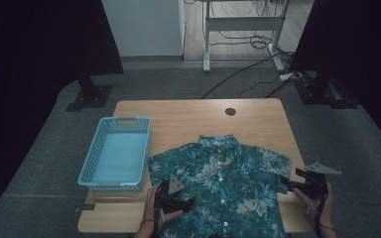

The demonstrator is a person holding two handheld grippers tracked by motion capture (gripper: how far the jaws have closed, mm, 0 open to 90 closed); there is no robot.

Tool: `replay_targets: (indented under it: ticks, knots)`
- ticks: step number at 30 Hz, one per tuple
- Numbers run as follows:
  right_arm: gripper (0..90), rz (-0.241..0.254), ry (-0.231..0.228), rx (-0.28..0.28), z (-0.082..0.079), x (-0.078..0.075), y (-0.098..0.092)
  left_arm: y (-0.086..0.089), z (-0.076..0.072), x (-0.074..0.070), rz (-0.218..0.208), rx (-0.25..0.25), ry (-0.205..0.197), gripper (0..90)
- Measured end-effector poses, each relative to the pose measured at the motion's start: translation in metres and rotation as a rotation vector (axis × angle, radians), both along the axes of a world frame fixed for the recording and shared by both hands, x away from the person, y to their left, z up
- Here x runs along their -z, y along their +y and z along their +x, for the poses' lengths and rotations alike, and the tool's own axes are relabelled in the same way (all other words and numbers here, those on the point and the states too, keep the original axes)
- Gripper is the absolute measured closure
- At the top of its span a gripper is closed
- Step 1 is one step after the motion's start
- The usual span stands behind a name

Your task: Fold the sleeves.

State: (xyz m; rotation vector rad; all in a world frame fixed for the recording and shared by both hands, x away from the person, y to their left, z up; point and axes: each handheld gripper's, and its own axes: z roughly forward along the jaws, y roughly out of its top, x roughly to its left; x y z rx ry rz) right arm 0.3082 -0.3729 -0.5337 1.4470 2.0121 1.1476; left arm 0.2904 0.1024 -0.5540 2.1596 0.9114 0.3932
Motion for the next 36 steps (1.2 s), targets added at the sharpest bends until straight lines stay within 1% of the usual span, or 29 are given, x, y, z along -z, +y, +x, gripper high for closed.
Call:
replay_targets:
  ticks: [7, 10, 14, 17, 22, 26, 28, 33, 34, 36]
  knots:
    - [22.6, 0.011, 0.001, 0.025, 0.001, 0.000, -0.008, -0.001, 0.000, 0.000, 0.008, 0.000, -0.004, 20.8]
    - [22.7, 0.014, 0.000, 0.036, 0.004, 0.001, -0.010, -0.001, 0.000, 0.000, 0.010, 0.001, -0.004, 20.8]
    - [23.1, 0.015, 0.004, 0.045, 0.009, 0.003, -0.010, -0.001, 0.000, 0.000, 0.011, 0.000, -0.005, 20.8]
    - [23.3, 0.007, 0.013, 0.043, 0.012, 0.005, -0.009, -0.002, 0.000, 0.000, 0.017, 0.000, -0.008, 20.9]
    - [23.9, 0.010, 0.026, 0.051, 0.017, 0.007, -0.008, -0.002, 0.000, 0.000, 0.017, -0.002, -0.008, 20.8]
    - [24.3, 0.005, 0.042, 0.060, 0.021, 0.010, -0.008, -0.002, 0.000, 0.000, 0.017, -0.001, -0.008, 20.8]
    - [24.4, -0.008, 0.049, 0.064, 0.023, 0.012, -0.008, -0.002, 0.000, 0.000, 0.017, -0.001, -0.009, 20.8]
    - [24.7, -0.010, 0.067, 0.075, 0.025, 0.014, -0.008, -0.002, 0.000, 0.000, 0.018, 0.000, -0.009, 20.8]
    - [24.7, -0.014, 0.070, 0.074, 0.026, 0.014, -0.008, -0.002, 0.000, 0.000, 0.019, 0.000, -0.009, 20.8]
    - [24.7, -0.039, 0.076, 0.074, 0.028, 0.015, -0.008, -0.002, 0.000, 0.000, 0.019, 0.000, -0.009, 20.8]
